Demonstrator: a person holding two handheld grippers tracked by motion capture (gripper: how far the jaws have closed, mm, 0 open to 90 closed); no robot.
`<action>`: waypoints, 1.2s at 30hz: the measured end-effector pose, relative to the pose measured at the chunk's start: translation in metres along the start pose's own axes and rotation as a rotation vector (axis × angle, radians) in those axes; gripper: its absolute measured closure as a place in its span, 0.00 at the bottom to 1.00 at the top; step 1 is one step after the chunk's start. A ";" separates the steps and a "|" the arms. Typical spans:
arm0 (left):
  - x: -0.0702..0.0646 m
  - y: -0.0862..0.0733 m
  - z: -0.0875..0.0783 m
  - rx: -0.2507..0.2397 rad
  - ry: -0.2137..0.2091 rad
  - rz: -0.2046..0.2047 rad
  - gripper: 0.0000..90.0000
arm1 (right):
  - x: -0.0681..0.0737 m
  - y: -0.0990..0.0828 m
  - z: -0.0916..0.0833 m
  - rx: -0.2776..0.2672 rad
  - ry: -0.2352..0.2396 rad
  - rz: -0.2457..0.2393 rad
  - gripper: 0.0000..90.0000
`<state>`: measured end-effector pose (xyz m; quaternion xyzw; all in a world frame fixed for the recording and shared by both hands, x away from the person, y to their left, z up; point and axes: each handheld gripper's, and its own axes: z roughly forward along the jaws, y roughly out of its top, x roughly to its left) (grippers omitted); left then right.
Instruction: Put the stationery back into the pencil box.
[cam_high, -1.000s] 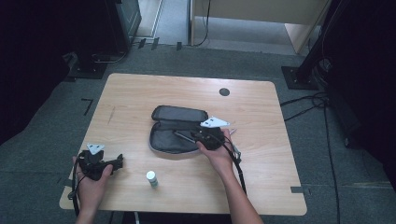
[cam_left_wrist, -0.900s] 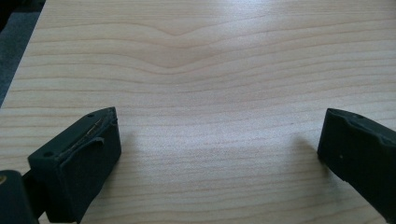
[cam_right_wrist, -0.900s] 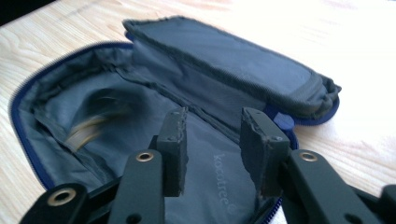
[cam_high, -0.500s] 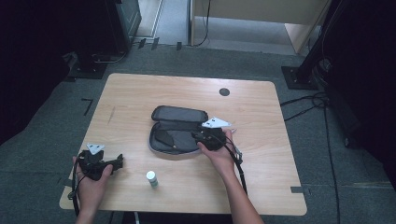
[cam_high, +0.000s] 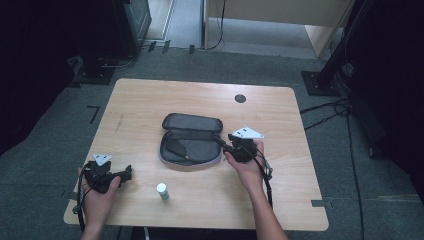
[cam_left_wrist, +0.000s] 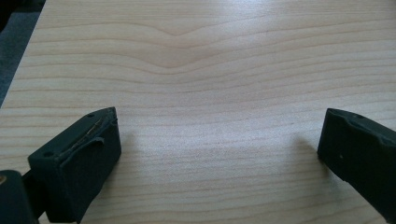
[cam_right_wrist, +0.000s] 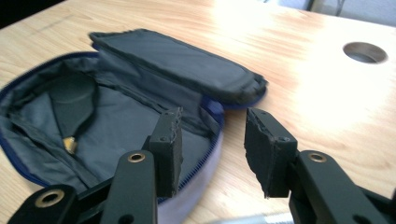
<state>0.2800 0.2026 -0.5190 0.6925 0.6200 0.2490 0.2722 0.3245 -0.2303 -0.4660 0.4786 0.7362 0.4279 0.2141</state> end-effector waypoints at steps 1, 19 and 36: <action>0.000 0.000 0.000 0.000 0.000 0.000 0.00 | -0.002 -0.002 -0.001 0.003 -0.010 0.008 0.62; 0.000 0.000 0.000 0.000 0.000 0.000 0.00 | -0.015 -0.037 0.015 0.105 -0.267 0.189 0.31; 0.000 0.000 0.000 0.000 0.000 0.000 0.00 | -0.010 -0.042 0.025 0.172 -0.324 0.224 0.20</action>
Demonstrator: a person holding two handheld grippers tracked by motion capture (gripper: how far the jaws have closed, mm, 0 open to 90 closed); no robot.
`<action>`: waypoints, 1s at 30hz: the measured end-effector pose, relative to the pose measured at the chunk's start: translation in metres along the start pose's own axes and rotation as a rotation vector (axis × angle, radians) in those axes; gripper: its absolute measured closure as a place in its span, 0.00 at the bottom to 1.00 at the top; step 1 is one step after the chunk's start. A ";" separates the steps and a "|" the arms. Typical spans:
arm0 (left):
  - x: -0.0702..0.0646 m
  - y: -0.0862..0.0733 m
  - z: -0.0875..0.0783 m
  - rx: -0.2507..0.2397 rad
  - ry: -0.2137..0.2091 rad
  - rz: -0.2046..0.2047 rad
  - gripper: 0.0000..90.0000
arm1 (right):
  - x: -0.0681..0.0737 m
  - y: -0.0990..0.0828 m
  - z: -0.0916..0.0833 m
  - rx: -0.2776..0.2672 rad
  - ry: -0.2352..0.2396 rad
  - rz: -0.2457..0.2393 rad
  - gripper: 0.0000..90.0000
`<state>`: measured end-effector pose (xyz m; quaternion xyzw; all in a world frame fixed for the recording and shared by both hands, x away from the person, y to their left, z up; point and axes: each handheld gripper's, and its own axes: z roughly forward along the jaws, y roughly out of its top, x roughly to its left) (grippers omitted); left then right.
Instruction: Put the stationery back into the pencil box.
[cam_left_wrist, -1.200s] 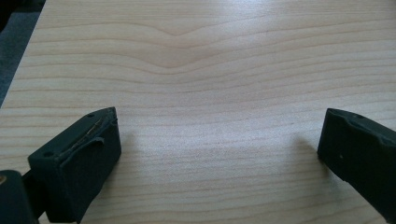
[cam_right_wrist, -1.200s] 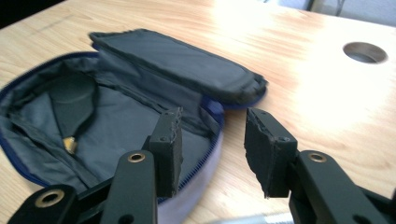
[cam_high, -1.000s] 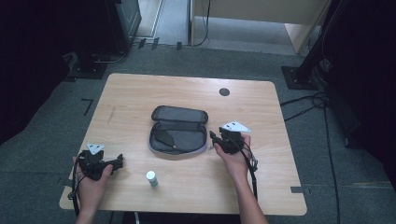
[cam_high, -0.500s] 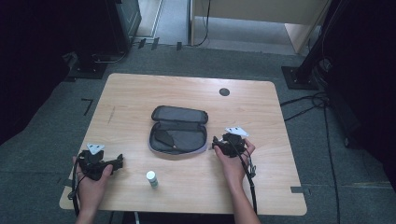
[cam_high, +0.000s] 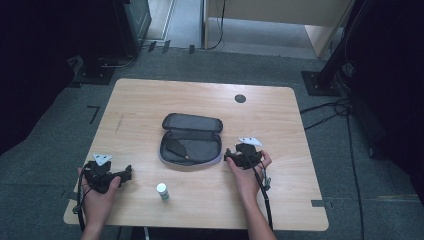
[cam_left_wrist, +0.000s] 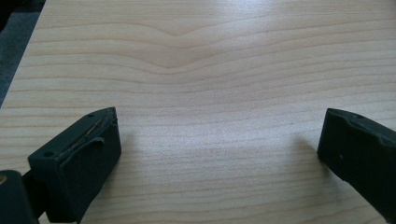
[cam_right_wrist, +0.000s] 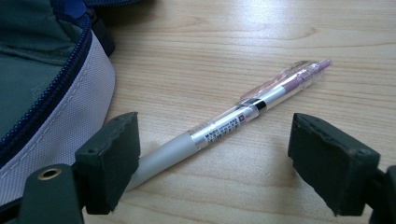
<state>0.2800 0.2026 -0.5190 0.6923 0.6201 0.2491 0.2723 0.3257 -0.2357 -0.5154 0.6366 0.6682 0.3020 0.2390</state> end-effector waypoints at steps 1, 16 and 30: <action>0.000 0.000 0.000 0.000 0.000 0.000 0.00 | 0.000 0.000 -0.001 0.006 0.005 0.001 0.22; 0.000 0.000 0.000 0.000 0.000 0.000 0.00 | 0.006 0.004 0.001 0.044 -0.036 0.017 0.31; 0.000 0.000 0.000 0.000 0.000 0.000 0.00 | 0.001 0.003 -0.008 0.055 0.013 -0.005 0.59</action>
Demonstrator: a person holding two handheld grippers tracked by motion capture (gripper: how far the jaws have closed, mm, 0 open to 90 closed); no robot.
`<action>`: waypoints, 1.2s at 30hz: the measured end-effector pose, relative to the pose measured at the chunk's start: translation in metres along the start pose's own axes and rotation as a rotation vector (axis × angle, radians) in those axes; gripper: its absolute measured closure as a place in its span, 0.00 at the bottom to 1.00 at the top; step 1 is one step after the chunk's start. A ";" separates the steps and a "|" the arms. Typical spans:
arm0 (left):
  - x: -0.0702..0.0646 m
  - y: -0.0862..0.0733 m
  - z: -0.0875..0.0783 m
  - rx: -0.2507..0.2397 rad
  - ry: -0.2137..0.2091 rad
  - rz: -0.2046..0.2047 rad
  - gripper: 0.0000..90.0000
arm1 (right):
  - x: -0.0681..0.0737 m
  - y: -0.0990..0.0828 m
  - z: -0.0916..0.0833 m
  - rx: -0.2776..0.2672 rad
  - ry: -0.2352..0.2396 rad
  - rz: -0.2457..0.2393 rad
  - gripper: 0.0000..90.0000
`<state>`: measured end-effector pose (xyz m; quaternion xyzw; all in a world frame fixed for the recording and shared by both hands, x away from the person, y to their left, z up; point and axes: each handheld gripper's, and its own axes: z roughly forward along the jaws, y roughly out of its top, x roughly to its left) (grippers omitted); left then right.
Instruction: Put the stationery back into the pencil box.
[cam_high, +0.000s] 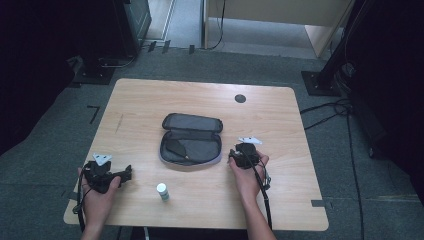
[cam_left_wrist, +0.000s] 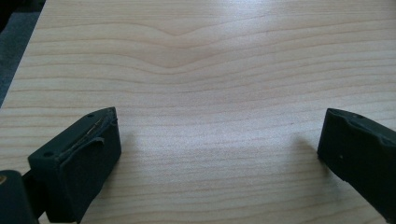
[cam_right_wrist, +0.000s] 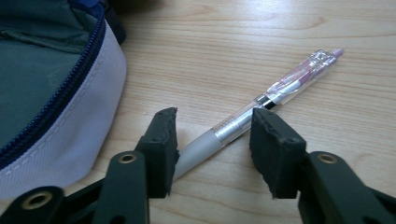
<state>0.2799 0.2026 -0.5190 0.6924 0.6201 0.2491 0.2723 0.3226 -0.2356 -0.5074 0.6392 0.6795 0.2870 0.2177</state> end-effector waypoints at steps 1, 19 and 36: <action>0.000 0.000 0.000 0.000 0.000 0.000 0.00 | -0.001 0.000 -0.001 0.002 -0.004 -0.003 0.60; 0.000 0.000 0.000 0.000 0.000 0.000 0.00 | -0.025 -0.006 -0.015 0.010 -0.003 0.025 0.61; 0.000 0.000 0.000 0.000 0.000 0.000 0.00 | -0.010 -0.010 -0.006 -0.029 -0.016 0.024 0.70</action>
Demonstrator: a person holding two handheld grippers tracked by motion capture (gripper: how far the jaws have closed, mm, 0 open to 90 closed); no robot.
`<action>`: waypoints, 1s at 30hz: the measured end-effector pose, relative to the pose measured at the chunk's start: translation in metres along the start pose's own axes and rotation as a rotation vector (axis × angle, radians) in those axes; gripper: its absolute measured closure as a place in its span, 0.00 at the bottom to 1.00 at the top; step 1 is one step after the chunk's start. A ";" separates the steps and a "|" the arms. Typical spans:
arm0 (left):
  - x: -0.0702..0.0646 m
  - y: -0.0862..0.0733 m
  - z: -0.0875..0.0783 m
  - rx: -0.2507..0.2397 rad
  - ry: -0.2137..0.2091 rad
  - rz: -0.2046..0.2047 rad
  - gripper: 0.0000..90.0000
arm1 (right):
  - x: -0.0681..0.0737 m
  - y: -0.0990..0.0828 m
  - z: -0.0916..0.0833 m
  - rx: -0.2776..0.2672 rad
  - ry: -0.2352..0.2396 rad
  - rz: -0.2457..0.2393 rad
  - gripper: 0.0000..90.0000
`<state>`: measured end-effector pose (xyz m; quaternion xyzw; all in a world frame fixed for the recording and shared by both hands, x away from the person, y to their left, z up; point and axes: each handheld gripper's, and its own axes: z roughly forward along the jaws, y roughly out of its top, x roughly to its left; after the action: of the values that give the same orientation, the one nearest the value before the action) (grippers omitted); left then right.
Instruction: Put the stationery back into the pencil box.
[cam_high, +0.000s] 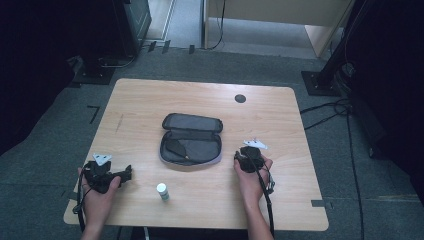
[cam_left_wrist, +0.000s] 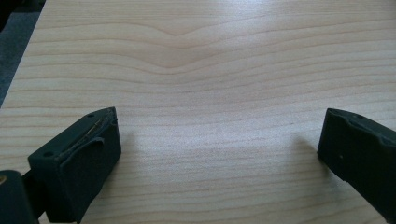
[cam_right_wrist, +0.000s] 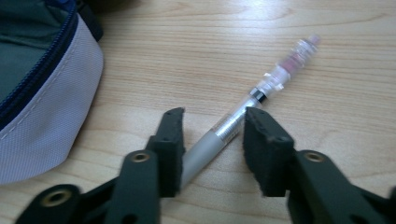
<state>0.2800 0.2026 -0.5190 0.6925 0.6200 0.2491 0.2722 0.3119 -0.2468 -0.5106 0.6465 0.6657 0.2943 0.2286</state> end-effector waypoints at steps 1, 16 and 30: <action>0.000 0.000 0.000 0.000 0.000 0.000 0.00 | 0.000 0.000 0.000 0.004 0.010 -0.003 0.73; 0.000 0.000 0.000 0.000 0.000 0.000 0.00 | -0.007 -0.007 -0.006 0.002 0.119 -0.130 0.78; 0.000 0.000 0.000 0.000 0.000 0.000 0.00 | -0.014 -0.017 -0.013 -0.019 0.152 -0.186 0.89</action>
<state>0.2799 0.2026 -0.5190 0.6923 0.6200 0.2491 0.2723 0.2916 -0.2620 -0.5140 0.5557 0.7353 0.3263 0.2099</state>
